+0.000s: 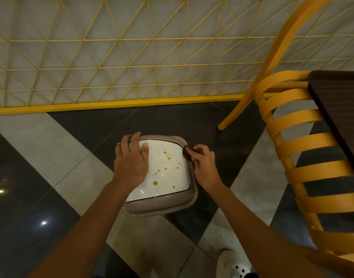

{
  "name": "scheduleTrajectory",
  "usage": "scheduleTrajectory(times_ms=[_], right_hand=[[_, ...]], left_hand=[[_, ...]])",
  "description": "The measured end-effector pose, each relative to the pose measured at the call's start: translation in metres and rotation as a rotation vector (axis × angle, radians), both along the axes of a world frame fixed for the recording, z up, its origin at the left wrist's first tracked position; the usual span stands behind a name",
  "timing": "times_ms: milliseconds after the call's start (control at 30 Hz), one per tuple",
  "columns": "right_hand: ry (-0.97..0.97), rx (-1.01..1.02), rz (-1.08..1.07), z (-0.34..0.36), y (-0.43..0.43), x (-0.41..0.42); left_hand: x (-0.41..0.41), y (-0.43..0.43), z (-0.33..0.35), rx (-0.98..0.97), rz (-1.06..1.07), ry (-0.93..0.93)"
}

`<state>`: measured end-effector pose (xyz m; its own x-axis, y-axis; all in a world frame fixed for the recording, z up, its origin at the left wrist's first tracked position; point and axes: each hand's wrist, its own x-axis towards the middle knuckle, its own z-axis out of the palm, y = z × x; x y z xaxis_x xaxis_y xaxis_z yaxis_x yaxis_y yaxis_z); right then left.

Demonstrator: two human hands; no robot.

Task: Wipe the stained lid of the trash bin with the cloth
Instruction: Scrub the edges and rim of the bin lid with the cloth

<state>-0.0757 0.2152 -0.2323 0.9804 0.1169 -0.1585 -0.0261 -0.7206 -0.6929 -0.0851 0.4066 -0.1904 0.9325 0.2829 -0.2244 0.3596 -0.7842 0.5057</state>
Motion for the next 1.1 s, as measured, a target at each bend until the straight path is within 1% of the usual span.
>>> scheduleTrajectory(times_ms=[267,433,533,700,767,900,1000,1067,1100], right_hand=[[-0.007,-0.06,-0.003,0.003,0.015,0.034],[-0.073,-0.028,0.009,-0.004,-0.004,-0.017],[-0.051,0.036,-0.035,-0.007,-0.006,-0.045],[-0.012,-0.058,0.024,0.003,-0.006,-0.013],[0.013,-0.051,0.029,0.005,-0.005,-0.009],[-0.011,0.004,0.013,0.003,-0.011,-0.049],[0.019,0.019,-0.017,0.002,-0.013,-0.083],[0.009,0.021,-0.033,0.002,-0.013,-0.09],[-0.004,0.003,-0.008,0.002,-0.013,-0.086]], left_hand=[[0.002,0.0,0.002,-0.021,0.037,0.009],[-0.001,-0.002,0.0,0.013,0.002,-0.01],[-0.002,-0.002,0.001,0.023,-0.005,-0.003],[-0.002,-0.002,0.002,0.027,-0.015,0.006],[-0.001,-0.002,0.002,0.031,-0.013,0.009],[-0.002,-0.003,0.002,0.035,-0.012,0.002],[-0.002,-0.002,0.002,0.039,-0.017,-0.001],[-0.002,-0.002,0.002,0.04,-0.018,0.001],[-0.002,-0.002,0.002,0.039,-0.017,0.003]])
